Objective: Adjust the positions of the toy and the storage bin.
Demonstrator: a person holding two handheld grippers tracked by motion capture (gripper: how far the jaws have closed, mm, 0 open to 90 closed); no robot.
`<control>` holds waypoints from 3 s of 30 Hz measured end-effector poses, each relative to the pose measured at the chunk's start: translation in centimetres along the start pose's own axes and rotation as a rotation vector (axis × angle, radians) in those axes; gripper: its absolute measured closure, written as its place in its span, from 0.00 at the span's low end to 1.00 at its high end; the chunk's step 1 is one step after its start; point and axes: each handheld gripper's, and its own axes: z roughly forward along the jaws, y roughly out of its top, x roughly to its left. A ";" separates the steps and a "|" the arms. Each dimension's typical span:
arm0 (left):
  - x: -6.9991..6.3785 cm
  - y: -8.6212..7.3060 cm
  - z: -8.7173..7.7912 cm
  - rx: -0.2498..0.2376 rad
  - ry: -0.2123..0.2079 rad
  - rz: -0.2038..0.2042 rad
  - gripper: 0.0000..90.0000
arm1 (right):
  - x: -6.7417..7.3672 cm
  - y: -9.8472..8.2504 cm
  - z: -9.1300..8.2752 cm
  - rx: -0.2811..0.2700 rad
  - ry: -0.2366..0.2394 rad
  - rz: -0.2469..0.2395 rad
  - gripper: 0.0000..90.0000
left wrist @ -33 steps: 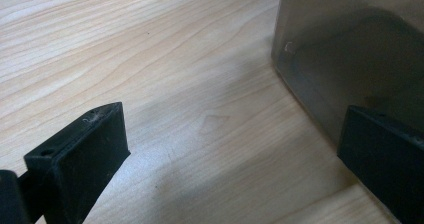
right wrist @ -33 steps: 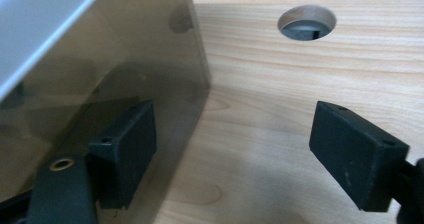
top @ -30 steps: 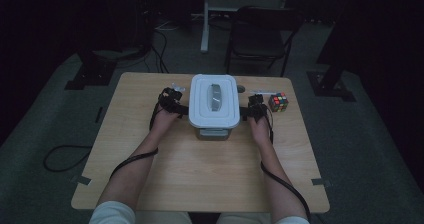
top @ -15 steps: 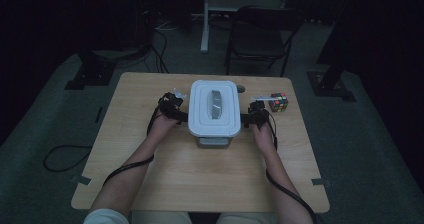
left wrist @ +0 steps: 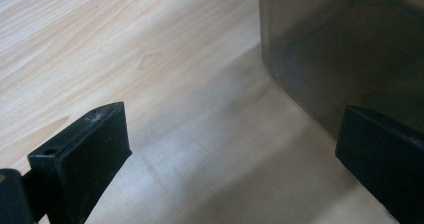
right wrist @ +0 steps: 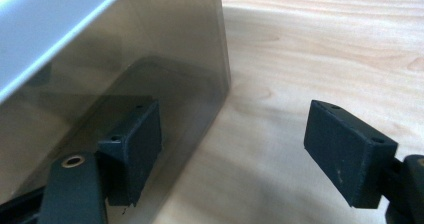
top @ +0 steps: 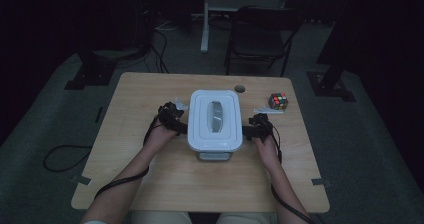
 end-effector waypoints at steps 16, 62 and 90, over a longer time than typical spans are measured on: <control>-3.9 -2.8 -3.6 -0.002 0.001 0.079 0.02 | 1.7 -4.0 -3.7 -0.012 0.073 -0.010 0.25; -7.6 -6.7 -7.0 -0.013 -0.149 0.092 0.02 | 2.6 -9.6 -8.4 0.038 0.098 -0.025 0.15; 1.1 -14.9 -8.9 -0.023 -0.073 -0.192 0.02 | -7.9 -1.6 -7.0 -0.122 -0.221 -0.044 0.13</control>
